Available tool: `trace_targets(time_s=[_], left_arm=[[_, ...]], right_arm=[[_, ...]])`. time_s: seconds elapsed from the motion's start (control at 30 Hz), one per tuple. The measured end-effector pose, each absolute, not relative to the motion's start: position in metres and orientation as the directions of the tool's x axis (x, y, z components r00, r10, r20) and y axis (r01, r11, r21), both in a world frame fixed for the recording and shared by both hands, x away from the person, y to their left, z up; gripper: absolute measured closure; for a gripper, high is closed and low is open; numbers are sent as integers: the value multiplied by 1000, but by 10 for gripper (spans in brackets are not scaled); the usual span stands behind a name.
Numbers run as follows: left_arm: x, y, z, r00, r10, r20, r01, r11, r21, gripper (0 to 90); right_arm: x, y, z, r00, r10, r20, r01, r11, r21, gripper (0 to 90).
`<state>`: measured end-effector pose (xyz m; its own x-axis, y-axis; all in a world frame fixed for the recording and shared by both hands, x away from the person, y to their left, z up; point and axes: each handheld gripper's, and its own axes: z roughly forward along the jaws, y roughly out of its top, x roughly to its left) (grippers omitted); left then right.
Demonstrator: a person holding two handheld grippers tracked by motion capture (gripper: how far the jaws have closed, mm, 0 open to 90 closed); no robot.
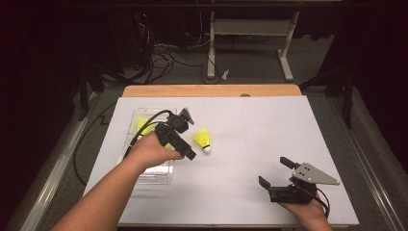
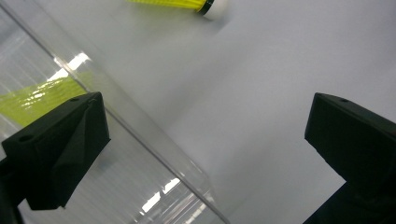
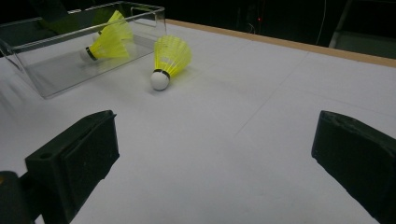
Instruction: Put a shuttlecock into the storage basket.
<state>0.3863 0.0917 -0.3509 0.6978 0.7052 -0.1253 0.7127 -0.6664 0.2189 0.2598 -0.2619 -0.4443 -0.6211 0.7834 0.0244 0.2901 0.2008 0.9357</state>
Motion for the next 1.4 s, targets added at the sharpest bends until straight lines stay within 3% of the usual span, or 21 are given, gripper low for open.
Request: trace_targets(time_s=[0.77, 1.4], left_arm=[[394, 46, -361, 740, 651, -167, 671, -701, 239, 28], [420, 47, -377, 699, 697, -163, 714, -664, 222, 48]], right_arm=[[259, -263, -444, -623, 781, 30, 289, 194, 938, 10], [259, -264, -443, -625, 779, 40, 291, 186, 939, 10]])
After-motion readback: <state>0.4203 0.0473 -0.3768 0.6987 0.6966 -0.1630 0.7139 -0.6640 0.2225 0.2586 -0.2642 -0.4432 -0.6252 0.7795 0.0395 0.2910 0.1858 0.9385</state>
